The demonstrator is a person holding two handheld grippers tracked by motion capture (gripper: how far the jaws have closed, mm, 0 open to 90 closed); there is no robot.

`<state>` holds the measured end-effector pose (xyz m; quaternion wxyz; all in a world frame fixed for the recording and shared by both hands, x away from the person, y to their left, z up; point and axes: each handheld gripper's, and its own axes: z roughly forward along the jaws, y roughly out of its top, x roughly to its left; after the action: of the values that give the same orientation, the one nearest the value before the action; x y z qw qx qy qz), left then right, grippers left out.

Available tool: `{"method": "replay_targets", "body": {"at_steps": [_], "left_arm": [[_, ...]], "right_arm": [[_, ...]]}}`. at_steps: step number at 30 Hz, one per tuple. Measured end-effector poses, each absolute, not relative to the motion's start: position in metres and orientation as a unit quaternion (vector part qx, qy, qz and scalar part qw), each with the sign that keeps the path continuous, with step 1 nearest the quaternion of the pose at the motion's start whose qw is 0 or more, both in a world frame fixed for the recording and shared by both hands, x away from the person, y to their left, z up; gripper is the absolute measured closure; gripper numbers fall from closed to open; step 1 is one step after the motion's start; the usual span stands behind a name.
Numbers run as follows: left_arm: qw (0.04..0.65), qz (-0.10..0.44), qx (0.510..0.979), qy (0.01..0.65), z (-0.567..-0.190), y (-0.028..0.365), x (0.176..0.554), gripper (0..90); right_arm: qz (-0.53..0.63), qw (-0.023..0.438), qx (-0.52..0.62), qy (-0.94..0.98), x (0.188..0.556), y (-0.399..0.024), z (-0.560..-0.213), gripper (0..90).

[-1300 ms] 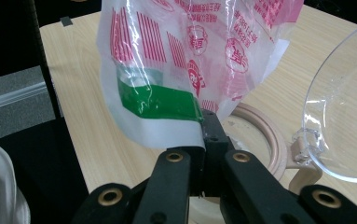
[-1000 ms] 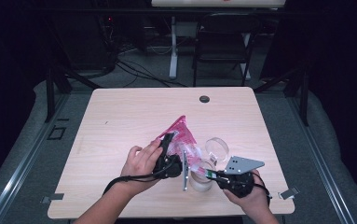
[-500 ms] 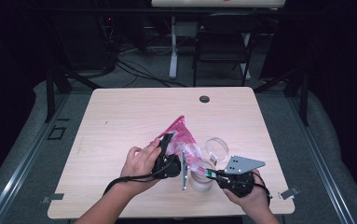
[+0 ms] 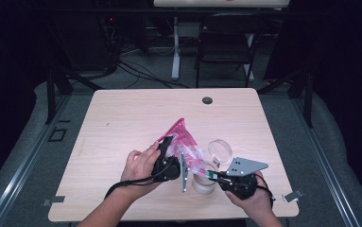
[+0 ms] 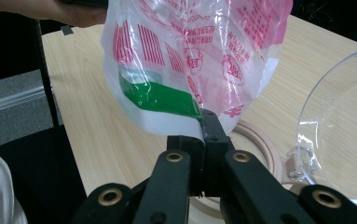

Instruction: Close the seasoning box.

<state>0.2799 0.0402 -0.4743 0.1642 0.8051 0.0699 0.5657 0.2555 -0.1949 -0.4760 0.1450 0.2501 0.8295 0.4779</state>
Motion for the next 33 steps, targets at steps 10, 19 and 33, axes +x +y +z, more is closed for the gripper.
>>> {"method": "replay_targets", "body": {"at_steps": [10, 19, 33], "left_arm": [[0.179, 0.552, 0.809, 0.092, -0.48, 0.048, 0.281, 63.6], [0.187, 0.54, 0.813, 0.11, -0.489, 0.055, 0.279, 63.6], [0.216, 0.516, 0.815, 0.147, -0.498, 0.062, 0.279, 63.7]], "right_arm": [[0.476, 0.148, 0.246, 0.831, 0.26, -0.19, -0.469, 90.0], [0.472, 0.151, 0.243, 0.834, 0.262, -0.186, -0.464, 90.0], [0.477, 0.151, 0.237, 0.833, 0.266, -0.179, -0.455, 90.0]]}}
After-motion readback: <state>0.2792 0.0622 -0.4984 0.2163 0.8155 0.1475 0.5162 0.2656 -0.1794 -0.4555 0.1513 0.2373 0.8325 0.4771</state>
